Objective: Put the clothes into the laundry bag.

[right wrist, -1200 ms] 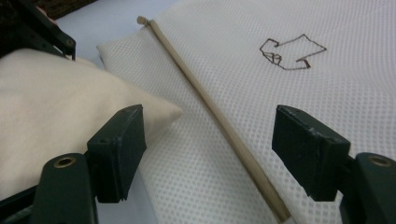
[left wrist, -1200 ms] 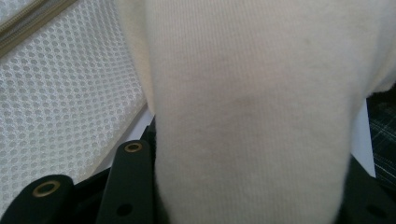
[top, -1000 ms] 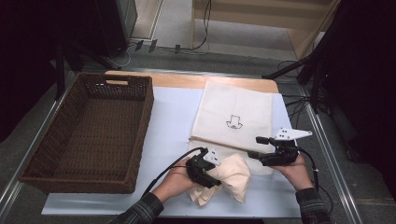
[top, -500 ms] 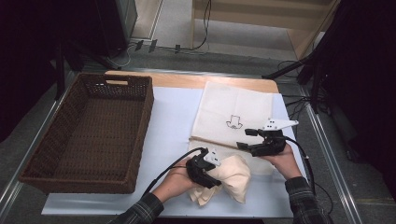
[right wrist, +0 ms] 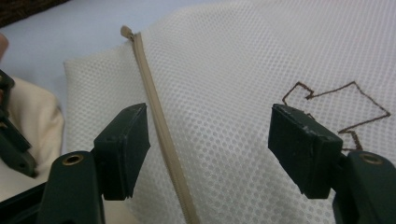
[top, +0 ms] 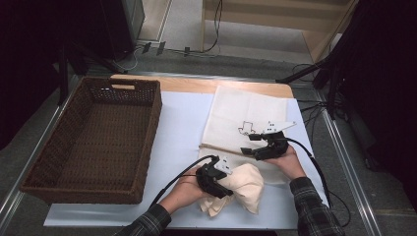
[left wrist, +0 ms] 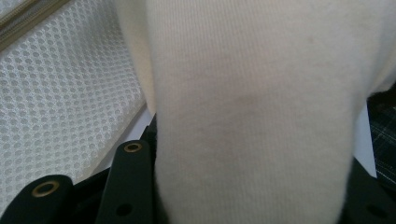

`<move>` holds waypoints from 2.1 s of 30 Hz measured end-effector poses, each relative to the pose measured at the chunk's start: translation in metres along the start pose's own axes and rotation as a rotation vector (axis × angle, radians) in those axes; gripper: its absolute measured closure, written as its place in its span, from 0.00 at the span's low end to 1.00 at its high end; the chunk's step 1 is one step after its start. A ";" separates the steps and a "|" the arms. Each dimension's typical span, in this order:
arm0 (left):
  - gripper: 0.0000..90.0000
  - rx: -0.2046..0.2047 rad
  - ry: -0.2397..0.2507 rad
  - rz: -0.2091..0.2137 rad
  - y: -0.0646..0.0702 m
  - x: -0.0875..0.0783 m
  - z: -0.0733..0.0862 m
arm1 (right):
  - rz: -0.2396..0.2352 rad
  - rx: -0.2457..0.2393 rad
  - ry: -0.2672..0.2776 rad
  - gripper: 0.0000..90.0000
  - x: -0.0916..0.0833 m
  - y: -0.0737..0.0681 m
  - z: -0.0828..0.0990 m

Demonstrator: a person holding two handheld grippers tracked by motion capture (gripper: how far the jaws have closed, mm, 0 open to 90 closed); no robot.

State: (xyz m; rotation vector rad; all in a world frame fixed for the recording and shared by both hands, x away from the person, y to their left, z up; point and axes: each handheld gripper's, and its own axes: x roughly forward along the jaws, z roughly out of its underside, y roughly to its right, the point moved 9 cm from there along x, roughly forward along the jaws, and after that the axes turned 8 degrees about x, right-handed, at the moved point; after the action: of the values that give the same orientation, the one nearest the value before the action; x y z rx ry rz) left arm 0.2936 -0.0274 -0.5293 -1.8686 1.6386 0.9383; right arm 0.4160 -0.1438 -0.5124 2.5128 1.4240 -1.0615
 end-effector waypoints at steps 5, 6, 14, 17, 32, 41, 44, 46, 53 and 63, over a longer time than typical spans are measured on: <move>0.59 -0.002 0.000 -0.003 0.000 0.000 0.000 | -0.013 0.012 -0.017 0.33 0.006 0.006 0.007; 0.59 -0.001 -0.001 -0.003 0.000 0.000 0.000 | -0.011 0.015 -0.023 0.33 0.007 0.007 0.008; 0.59 -0.002 0.001 -0.001 0.000 0.001 0.000 | 0.005 0.008 -0.068 0.34 0.015 0.012 0.018; 0.59 -0.002 0.002 0.000 0.000 0.001 0.000 | 0.017 0.020 -0.073 0.35 0.016 0.016 0.019; 0.59 -0.006 0.005 0.001 0.000 0.001 0.000 | 0.058 -0.026 -0.066 0.39 0.018 0.016 0.021; 0.59 -0.005 0.004 0.002 0.000 0.001 0.000 | 0.122 -0.078 -0.062 0.67 0.016 0.020 0.021; 0.59 -0.002 0.002 0.002 0.000 0.001 0.000 | 0.135 -0.064 -0.057 0.77 0.016 0.023 0.020; 0.59 -0.006 0.003 0.002 0.000 0.001 0.000 | 0.128 -0.063 -0.058 0.86 0.016 0.023 0.019; 0.59 -0.008 0.003 0.002 -0.001 0.001 0.000 | 0.113 -0.030 -0.050 0.97 0.012 0.023 0.016; 0.59 -0.011 0.004 0.001 0.000 0.001 0.000 | 0.102 0.015 0.028 0.97 -0.008 0.019 -0.002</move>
State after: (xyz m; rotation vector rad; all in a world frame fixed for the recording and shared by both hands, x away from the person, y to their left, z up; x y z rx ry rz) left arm 0.2940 -0.0283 -0.5303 -1.8782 1.6402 0.9460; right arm 0.4294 -0.1597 -0.5109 2.5895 1.2829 -1.0267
